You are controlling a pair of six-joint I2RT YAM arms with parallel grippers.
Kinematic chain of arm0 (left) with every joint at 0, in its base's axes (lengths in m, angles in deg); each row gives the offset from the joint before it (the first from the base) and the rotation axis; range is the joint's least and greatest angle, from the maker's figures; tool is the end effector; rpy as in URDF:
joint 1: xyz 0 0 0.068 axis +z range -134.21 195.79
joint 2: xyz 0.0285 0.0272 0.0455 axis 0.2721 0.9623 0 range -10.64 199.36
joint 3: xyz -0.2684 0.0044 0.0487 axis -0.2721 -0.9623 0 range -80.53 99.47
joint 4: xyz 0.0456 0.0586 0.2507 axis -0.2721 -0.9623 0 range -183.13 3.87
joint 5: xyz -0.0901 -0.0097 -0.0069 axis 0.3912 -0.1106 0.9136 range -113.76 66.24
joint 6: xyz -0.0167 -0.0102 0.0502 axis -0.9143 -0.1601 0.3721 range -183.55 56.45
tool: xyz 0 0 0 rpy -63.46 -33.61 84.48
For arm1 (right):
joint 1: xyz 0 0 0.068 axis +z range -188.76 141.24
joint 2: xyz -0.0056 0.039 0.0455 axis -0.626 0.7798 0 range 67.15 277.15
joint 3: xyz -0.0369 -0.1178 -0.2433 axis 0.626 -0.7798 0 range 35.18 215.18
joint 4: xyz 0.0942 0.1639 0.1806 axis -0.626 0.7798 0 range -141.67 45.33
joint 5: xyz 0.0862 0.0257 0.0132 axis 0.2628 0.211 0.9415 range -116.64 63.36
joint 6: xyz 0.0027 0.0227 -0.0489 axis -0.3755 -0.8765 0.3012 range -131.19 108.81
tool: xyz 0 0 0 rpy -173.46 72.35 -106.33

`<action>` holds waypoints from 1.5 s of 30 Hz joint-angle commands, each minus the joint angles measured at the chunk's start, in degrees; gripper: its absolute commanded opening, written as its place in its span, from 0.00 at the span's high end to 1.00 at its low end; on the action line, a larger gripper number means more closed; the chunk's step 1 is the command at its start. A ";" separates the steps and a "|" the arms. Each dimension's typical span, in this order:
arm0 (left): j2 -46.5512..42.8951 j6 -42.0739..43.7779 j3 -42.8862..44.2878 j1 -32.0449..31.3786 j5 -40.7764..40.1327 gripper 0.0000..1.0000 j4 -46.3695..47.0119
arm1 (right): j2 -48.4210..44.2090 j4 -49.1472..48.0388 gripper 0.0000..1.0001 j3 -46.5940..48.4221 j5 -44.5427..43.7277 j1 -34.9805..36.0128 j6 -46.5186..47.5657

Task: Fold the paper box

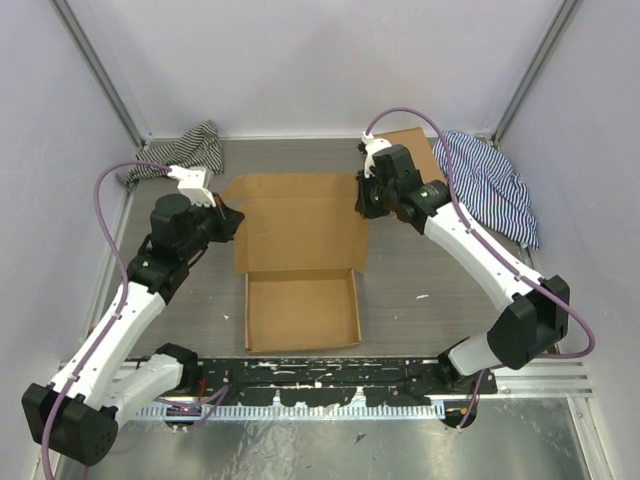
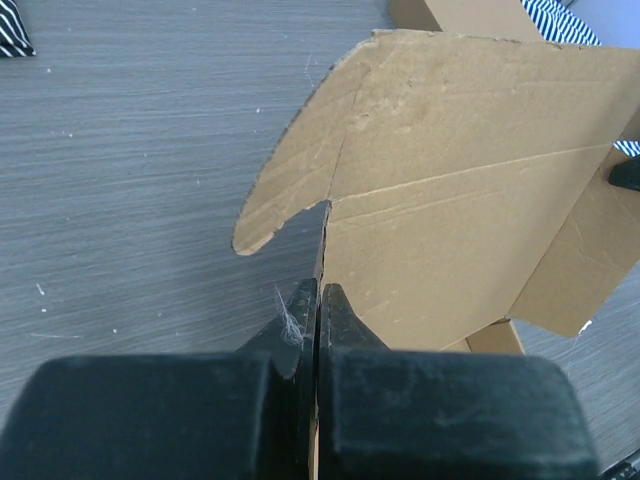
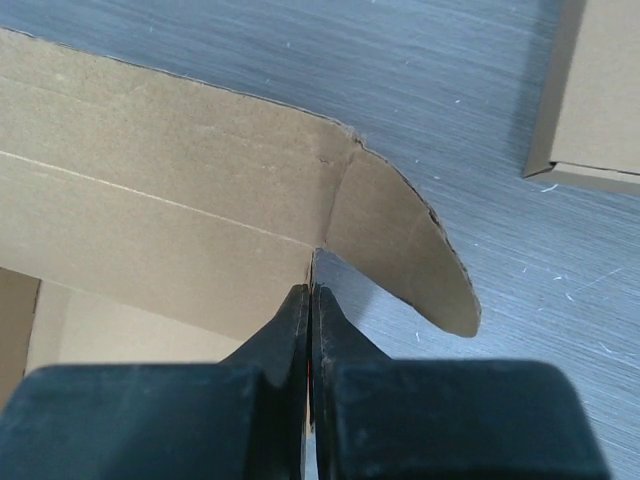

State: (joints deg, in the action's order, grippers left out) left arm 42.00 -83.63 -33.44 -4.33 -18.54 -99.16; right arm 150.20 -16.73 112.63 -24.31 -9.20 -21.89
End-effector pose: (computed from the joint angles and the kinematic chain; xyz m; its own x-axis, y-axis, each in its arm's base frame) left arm 0.1991 -0.0763 0.3244 -0.4265 -0.2079 -0.8803 0.2950 0.8881 -0.3526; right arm 0.2785 0.1597 0.3401 -0.6520 -0.1566 -0.7419 -0.4059 0.8985 0.1671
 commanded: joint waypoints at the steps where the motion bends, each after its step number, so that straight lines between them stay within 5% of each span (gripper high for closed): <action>1: 1.45 0.64 3.38 -1.67 -0.87 1.00 5.41 | -1.30 -4.90 0.99 3.19 -4.65 2.48 -1.79; 14: 5.94 2.28 5.28 -4.31 -6.63 0.99 13.52 | -10.12 -26.73 0.99 -7.50 -22.44 12.35 -0.01; 27: -2.98 -2.42 -10.19 -5.50 -7.12 0.93 20.02 | -16.14 -56.42 0.99 -30.00 -35.61 20.54 6.32; 45: -14.09 -8.39 -15.45 -8.63 -7.06 0.90 9.20 | -16.08 -39.40 0.98 -29.64 -52.26 33.84 -3.66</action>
State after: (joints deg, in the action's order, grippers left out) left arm 29.70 -88.28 -48.52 -10.80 -30.87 -89.17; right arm 134.48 -59.13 81.77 -77.84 21.69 -18.57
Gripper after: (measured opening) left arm 0.093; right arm 0.051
